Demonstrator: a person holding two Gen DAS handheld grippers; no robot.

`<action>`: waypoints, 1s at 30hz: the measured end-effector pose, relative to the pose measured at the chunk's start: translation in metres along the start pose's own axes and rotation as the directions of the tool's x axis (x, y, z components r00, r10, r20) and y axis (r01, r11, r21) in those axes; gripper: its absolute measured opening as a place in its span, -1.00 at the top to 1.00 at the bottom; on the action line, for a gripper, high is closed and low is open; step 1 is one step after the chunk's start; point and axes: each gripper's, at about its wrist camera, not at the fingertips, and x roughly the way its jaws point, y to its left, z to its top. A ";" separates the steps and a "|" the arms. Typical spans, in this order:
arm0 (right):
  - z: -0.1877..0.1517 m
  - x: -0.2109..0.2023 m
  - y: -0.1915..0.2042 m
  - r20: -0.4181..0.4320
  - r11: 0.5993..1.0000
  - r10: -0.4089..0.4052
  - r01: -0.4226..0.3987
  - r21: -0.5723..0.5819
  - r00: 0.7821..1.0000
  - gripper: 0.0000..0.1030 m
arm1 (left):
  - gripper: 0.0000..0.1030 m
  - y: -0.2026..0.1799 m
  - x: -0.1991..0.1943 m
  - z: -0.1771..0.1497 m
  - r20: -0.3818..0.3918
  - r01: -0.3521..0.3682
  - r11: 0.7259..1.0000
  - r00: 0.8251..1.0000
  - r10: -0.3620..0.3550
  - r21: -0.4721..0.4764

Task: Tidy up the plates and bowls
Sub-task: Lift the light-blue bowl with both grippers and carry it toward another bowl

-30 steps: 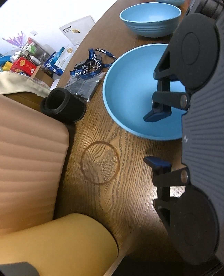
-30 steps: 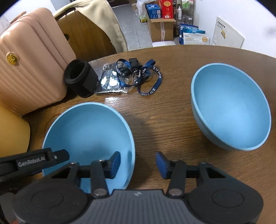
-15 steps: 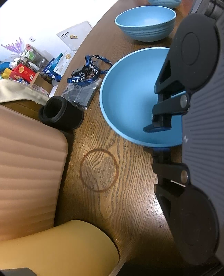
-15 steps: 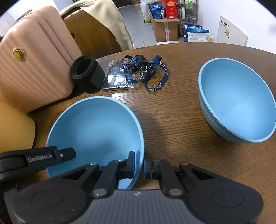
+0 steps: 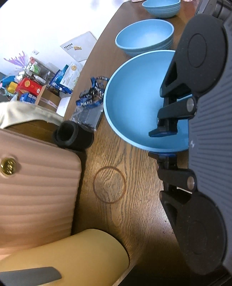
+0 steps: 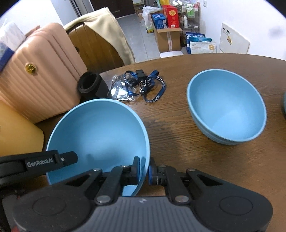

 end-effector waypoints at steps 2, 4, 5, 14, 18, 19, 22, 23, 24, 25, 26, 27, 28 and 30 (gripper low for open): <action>-0.002 -0.008 -0.003 0.010 1.000 0.002 -0.002 0.004 1.000 0.82 | 0.66 -0.004 -0.007 -0.003 0.008 0.003 1.000 1.000 -0.003 0.007; -0.005 -0.016 -0.006 0.021 1.000 0.003 -0.003 0.009 1.000 0.82 | 0.66 -0.008 -0.015 -0.006 0.015 0.006 1.000 1.000 -0.007 0.015; -0.006 -0.019 -0.007 0.025 1.000 0.004 -0.004 0.012 1.000 0.82 | 0.66 -0.009 -0.018 -0.007 0.019 0.007 1.000 1.000 -0.007 0.020; -0.018 -0.047 -0.023 0.055 0.999 -0.001 -0.001 0.038 0.998 0.82 | 0.66 -0.028 -0.043 -0.019 0.039 0.026 0.998 0.999 -0.028 0.056; -0.025 -0.058 -0.031 0.065 0.999 -0.009 0.006 0.046 0.998 0.82 | 0.66 -0.039 -0.049 -0.027 0.042 0.032 0.997 0.998 -0.035 0.071; -0.027 -0.061 -0.033 0.068 0.999 -0.011 0.008 0.049 0.998 0.82 | 0.66 -0.042 -0.051 -0.029 0.042 0.034 0.997 0.998 -0.037 0.074; -0.031 -0.070 -0.041 0.074 0.998 -0.016 0.011 0.060 0.997 0.82 | 0.66 -0.051 -0.056 -0.036 0.041 0.041 0.995 0.998 -0.045 0.086; -0.033 -0.073 -0.045 0.077 0.998 -0.017 0.013 0.063 0.997 0.82 | 0.66 -0.054 -0.057 -0.038 0.041 0.043 0.995 0.998 -0.047 0.091; -0.036 -0.076 -0.049 0.079 0.998 -0.019 0.014 0.066 0.997 0.82 | 0.66 -0.057 -0.059 -0.041 0.042 0.045 0.994 0.998 -0.049 0.096; -0.038 -0.079 -0.052 0.081 0.998 -0.021 0.015 0.068 0.996 0.82 | 0.66 -0.061 -0.061 -0.043 0.042 0.046 0.994 0.998 -0.050 0.102; -0.040 -0.082 -0.056 0.083 0.997 -0.023 0.017 0.071 0.996 0.82 | 0.66 -0.065 -0.062 -0.046 0.042 0.047 0.993 0.998 -0.052 0.106; -0.041 -0.084 -0.059 0.084 0.997 -0.025 0.018 0.074 0.996 0.82 | 0.66 -0.069 -0.063 -0.048 0.042 0.049 0.993 0.998 -0.054 0.111; -0.043 -0.087 -0.063 0.085 0.997 -0.026 0.020 0.078 0.996 0.82 | 0.66 -0.073 -0.065 -0.051 0.041 0.050 0.992 0.998 -0.055 0.115; -0.047 -0.092 -0.071 0.086 0.996 -0.031 0.023 0.087 0.996 0.82 | 0.66 -0.082 -0.067 -0.057 0.038 0.053 0.991 0.998 -0.058 0.125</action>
